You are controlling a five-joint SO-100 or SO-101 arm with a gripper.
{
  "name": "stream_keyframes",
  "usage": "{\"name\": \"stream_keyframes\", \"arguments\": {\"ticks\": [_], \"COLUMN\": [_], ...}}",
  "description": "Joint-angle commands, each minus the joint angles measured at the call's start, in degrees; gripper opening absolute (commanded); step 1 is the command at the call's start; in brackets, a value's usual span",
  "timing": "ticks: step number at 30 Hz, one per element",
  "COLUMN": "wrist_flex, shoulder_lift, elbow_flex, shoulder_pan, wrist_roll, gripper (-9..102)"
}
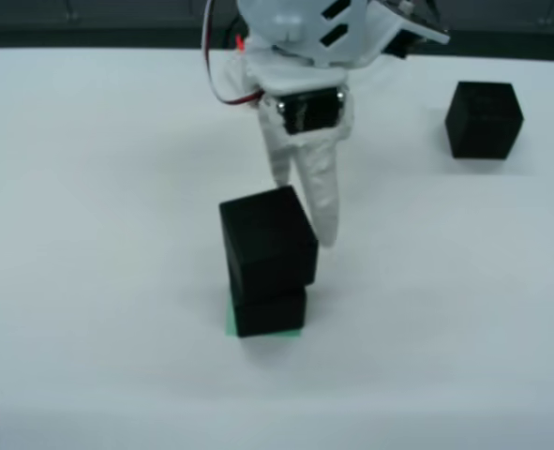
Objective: Stack 3 Blocks on the chosen place.
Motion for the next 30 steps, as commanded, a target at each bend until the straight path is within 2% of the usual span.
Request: {"name": "stream_keyframes", "arguments": {"ticks": [1,4,8,16,23,30], "wrist_flex": [-0.09,-0.09,-0.7,-0.18,-0.18,-0.18], "shoulder_lift": [11.25,18.63,25.14,24.17,18.9,7.38], "elbow_flex": [4.31,10.11,14.06,20.74,19.78,18.37], "shoulder_pan": [-4.66,-12.3,-25.22,-50.01,-60.91,-59.5], "wrist_roll": [-4.31,-8.0,-8.17,-8.17,-9.84,-10.99], "gripper": [37,37,37,40,40,40]}}
